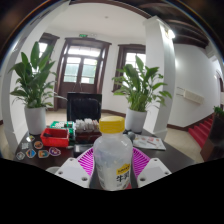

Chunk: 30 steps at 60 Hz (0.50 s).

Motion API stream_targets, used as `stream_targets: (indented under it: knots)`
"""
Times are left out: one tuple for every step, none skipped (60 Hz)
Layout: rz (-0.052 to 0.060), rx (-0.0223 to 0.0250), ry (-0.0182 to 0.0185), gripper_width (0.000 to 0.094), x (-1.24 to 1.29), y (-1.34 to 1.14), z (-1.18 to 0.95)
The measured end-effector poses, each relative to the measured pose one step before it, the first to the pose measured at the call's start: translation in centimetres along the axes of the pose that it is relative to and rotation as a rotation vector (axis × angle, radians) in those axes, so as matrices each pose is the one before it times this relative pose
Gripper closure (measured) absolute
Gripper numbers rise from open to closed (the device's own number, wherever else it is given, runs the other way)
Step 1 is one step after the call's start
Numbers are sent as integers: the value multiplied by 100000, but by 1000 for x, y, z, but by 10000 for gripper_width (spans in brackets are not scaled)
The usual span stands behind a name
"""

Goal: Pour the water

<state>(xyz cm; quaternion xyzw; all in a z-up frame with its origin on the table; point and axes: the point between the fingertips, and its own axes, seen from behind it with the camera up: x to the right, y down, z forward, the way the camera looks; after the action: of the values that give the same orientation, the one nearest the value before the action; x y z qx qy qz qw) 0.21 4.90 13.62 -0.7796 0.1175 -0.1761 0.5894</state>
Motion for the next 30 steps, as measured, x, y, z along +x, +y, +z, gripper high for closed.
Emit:
stream_targets:
  knots:
    - [388,-759,123,462,-70,373,-402]
    - [289,-517,62,461,-41,401,9]
    - [327,-418,15,462,11,437,71]
    - [373,-389,127,460,60,444,115]
    - [278,-366,193,461,158,432,197]
    - [87,-336,224,461,116,434,242]
    - [-160,-246,224,460,145,379,172]
    - [-364,-226,239,462,298,395,1607]
    - [-155,383,40,462,219,482,-212]
    - [81,89,113,461,123,295,7]
    - [390,87,39,462,114,284,33]
    - [749,22,-63,460,90,318,60]
    - [1041,-107,-176,444,62,352,41]
    - [1100,-154,-462,440,15,395,75]
    - [1062,-403,-662,422,-31,480,110]
    - [1127,1869,-164,434,-27,-175,210]
    - [1098,2397,148,438,178,-236,2]
    - [978,-126,3,436,238,311,-52]
    - [1422,946,-67,437,102,0,-29]
    - [1649,758,-208,438,48,-81,-89]
    - [1286,-109,-97,439,94,165,-86]
    - [1106,711,-310,442,51,-84,-58]
    - [791,89,-325,442,56,64,-56]
    - [683,286,-301,442,55,-8,-71]
    - [558,149,-118,443,-98,16,161]
    - [340,112,-231,442,36,-33,-97]
    - [87,59,-119,441,-7,-98,-117]
    - [-171,2,-213,442,0,23,-36]
    - [-316,-13,-182,437,-20,0,-9]
    - [-270,-242,-179,429,-30,-7,-26]
